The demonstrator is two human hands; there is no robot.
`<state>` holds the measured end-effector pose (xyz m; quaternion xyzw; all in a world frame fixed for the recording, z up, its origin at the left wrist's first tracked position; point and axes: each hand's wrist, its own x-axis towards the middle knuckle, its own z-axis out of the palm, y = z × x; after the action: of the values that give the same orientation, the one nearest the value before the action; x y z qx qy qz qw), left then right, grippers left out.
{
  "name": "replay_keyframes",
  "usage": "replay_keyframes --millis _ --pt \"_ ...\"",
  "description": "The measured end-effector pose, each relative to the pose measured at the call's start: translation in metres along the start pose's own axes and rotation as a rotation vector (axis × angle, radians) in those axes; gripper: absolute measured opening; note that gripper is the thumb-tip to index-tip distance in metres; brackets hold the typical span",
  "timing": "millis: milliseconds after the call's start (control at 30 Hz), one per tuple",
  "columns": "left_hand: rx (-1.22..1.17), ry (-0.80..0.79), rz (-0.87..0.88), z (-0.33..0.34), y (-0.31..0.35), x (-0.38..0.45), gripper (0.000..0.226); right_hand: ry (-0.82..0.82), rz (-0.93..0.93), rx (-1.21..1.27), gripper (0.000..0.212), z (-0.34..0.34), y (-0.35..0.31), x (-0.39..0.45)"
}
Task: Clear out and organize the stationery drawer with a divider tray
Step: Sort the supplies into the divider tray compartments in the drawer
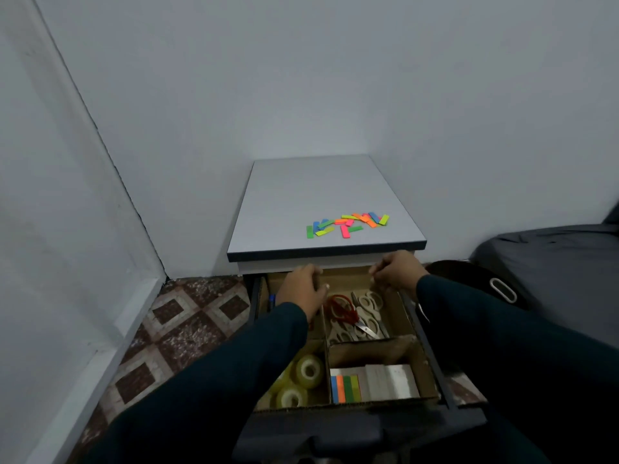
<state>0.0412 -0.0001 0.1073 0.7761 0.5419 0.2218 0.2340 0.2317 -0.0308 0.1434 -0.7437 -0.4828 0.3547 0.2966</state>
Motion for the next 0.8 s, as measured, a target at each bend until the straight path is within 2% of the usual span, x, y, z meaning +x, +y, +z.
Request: replay_keyframes --millis 133,333,533,667,800 --pt "-0.006 0.025 -0.026 -0.016 0.014 0.029 0.018 0.057 -0.057 -0.003 0.018 -0.015 -0.021 0.020" --pt "0.129 0.027 -0.063 -0.033 0.024 0.076 0.018 0.174 -0.045 -0.065 0.006 -0.034 -0.031 0.060" --pt "0.248 -0.004 0.003 -0.040 0.032 0.115 0.020 0.321 -0.050 -0.378 0.023 -0.056 -0.022 0.105" --pt "0.311 -0.042 0.060 -0.038 0.037 0.132 0.021 0.272 -0.176 -0.623 0.037 -0.060 -0.024 0.124" --pt "0.357 -0.072 0.153 -0.030 0.050 0.149 0.025 0.202 -0.175 -0.768 0.042 -0.063 -0.022 0.138"
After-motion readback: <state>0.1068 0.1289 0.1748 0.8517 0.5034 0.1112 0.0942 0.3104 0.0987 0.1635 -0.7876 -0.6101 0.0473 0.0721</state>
